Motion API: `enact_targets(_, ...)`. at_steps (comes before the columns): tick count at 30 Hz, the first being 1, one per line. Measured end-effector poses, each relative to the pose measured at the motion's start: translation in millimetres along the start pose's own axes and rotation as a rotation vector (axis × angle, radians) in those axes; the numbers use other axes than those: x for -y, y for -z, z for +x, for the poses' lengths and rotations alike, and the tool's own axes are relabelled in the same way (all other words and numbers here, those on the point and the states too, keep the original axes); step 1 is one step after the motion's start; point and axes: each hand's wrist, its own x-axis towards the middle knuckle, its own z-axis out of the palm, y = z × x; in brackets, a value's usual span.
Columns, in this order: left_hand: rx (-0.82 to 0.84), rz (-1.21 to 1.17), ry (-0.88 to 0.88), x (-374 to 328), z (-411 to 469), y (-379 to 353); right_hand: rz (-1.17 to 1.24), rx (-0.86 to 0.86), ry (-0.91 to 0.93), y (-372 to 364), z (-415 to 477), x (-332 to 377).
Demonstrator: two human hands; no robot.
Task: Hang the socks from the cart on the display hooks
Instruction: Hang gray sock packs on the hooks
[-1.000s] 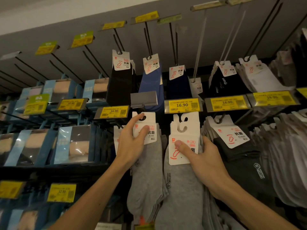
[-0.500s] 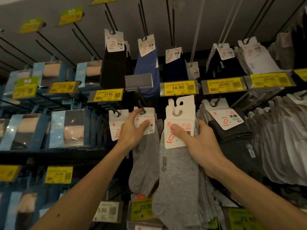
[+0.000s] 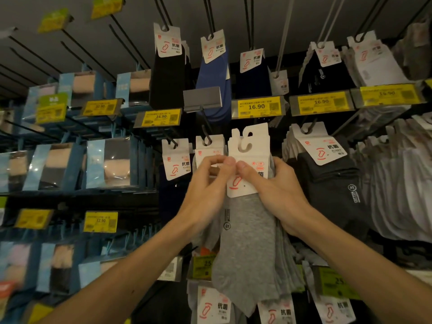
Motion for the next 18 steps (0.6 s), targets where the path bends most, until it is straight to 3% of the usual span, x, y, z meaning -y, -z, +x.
enact_targets(9,-0.004,0.068,0.009,-1,-6,15,0.143,0.071,-0.081,-18,-8,-3)
enact_targets(18,-0.082,-0.233,0.240,8,3,26,0.133,0.061,-0.102,-12,-7,-13)
